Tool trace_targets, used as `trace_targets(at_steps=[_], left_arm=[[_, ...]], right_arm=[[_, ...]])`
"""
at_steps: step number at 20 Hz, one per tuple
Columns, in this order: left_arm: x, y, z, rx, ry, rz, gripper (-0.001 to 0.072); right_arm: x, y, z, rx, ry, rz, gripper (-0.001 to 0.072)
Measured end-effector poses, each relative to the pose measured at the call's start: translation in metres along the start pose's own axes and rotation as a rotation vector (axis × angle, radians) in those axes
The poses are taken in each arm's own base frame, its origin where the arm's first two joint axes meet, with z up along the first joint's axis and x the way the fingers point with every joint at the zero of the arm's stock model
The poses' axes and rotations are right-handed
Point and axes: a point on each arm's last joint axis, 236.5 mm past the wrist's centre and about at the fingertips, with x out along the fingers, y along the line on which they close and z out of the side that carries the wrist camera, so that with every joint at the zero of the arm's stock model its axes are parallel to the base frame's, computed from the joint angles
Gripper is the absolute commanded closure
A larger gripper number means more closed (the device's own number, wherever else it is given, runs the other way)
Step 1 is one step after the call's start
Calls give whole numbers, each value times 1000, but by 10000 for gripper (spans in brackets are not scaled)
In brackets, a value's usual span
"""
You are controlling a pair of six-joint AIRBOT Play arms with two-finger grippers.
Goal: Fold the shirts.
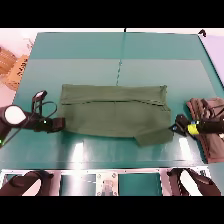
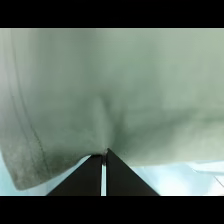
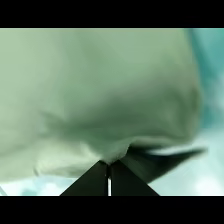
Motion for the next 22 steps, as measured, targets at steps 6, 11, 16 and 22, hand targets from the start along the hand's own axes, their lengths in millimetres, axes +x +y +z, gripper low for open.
trace_targets(at_steps=[6,11,16,22], left_arm=[[12,-19,99,31,-53,-9,689],[56,-24,180,28,-59,-8,687],[90,-26,231,10,-124,-29,43],[61,-41,270,67,-192,-26,42]], right_arm=[[8,57,105,-56,-85,79,692],[49,82,192,-76,-79,123,692],[81,99,248,-102,-100,221,298],[56,53,270,-147,-65,186,117]])
